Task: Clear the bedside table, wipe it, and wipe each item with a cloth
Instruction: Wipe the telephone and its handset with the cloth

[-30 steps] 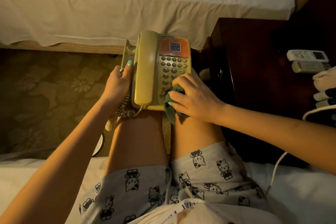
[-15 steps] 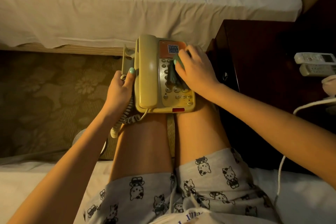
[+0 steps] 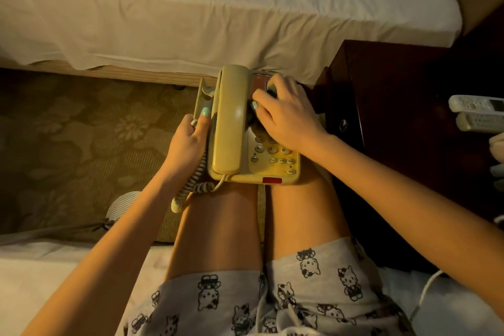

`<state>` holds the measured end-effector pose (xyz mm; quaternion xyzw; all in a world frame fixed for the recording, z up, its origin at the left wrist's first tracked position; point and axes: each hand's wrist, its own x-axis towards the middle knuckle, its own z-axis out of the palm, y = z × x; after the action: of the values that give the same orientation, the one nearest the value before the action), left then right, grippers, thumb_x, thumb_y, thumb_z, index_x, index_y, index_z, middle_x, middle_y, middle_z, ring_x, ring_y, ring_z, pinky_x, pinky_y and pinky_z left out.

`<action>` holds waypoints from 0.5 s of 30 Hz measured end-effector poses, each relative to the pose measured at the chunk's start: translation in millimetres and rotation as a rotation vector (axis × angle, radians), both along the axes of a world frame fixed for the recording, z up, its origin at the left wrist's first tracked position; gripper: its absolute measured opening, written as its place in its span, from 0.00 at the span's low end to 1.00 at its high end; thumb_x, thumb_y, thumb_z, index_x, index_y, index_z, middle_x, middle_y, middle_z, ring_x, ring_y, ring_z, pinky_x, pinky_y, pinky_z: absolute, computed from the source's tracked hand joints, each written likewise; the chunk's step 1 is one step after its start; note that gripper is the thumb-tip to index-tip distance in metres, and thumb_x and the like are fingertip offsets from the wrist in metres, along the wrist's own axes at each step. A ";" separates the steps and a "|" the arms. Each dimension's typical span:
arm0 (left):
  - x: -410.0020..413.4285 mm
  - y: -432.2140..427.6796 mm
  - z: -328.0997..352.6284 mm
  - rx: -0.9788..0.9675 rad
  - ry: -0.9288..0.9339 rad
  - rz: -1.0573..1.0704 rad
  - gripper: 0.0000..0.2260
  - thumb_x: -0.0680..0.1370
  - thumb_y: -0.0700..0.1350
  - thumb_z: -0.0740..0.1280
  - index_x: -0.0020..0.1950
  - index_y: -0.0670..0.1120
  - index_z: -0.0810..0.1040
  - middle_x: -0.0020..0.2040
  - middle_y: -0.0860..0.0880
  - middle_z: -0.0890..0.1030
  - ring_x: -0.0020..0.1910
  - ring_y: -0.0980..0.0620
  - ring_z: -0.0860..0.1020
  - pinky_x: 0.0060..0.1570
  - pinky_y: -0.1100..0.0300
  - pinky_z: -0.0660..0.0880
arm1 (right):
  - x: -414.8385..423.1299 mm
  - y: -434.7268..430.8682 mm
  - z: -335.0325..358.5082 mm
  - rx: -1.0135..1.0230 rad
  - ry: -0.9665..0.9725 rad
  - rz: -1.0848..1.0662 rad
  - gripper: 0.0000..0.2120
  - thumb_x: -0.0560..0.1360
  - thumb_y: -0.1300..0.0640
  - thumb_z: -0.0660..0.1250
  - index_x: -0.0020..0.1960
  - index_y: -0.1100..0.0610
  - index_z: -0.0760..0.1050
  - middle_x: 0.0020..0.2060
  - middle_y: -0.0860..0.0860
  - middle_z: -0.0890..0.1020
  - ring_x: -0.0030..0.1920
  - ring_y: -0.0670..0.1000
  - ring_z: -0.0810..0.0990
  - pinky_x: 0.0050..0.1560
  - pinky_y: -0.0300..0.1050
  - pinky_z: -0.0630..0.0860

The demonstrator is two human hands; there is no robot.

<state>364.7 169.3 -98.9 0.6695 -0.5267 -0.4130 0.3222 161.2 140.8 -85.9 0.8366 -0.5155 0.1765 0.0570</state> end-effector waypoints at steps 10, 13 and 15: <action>1.0 3.8 3.1 -0.037 0.001 -0.023 0.18 0.83 0.54 0.54 0.54 0.40 0.72 0.42 0.46 0.73 0.37 0.54 0.71 0.35 0.65 0.68 | -9.4 53.9 -0.9 0.131 -0.144 0.322 0.09 0.76 0.52 0.64 0.46 0.56 0.79 0.45 0.55 0.74 0.48 0.52 0.72 0.48 0.44 0.67; -1.9 4.4 6.0 -0.066 -0.015 -0.044 0.15 0.84 0.52 0.54 0.51 0.41 0.70 0.38 0.50 0.72 0.35 0.56 0.70 0.30 0.71 0.66 | -14.6 39.3 17.2 0.252 -0.399 0.243 0.13 0.76 0.51 0.62 0.49 0.58 0.80 0.46 0.55 0.74 0.47 0.47 0.74 0.48 0.46 0.73; -4.2 5.5 6.3 -0.085 -0.041 -0.042 0.14 0.84 0.51 0.54 0.49 0.41 0.70 0.38 0.50 0.72 0.35 0.57 0.70 0.31 0.71 0.65 | -14.3 12.5 39.7 0.147 -0.626 0.069 0.13 0.77 0.53 0.61 0.53 0.60 0.79 0.48 0.56 0.76 0.49 0.47 0.75 0.51 0.44 0.74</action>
<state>360.5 174.8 -92.6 0.6524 -0.5641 -0.3832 0.3307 146.9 153.3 -46.1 0.7606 -0.4906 0.3894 -0.1709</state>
